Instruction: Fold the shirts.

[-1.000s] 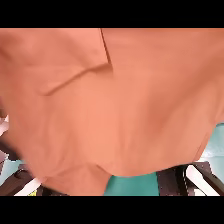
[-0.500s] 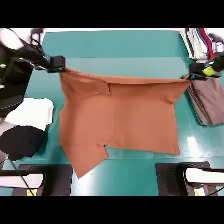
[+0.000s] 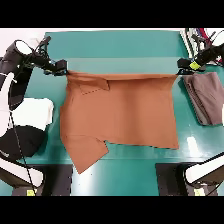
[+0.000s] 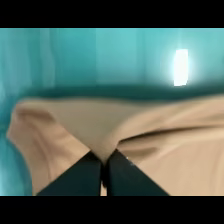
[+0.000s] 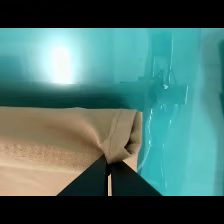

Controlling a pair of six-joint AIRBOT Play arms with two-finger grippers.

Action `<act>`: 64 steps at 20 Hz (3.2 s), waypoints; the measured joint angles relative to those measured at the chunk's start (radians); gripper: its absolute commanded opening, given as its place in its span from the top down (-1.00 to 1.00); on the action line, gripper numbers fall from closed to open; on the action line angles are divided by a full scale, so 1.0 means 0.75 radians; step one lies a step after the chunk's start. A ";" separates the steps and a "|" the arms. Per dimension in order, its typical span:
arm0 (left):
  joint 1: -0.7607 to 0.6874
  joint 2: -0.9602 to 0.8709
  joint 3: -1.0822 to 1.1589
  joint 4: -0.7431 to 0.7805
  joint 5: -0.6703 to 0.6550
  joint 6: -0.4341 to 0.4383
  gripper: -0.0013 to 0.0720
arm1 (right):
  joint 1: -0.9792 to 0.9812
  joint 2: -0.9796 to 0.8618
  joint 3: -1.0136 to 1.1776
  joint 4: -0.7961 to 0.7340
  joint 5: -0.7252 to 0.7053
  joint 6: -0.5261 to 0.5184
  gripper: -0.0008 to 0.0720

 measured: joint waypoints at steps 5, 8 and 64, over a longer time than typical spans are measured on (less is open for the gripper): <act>-0.005 -0.008 -0.077 0.138 -0.165 0.014 0.90 | 0.051 0.109 -0.264 -0.033 -0.034 -0.002 0.93; -0.024 -0.011 -0.183 0.173 -0.195 0.012 0.89 | 0.060 0.185 -0.475 -0.042 -0.094 -0.003 0.93; -0.045 1.321 -1.626 -0.081 -0.264 -0.099 0.90 | -0.333 1.047 -1.743 0.110 0.020 -0.168 0.93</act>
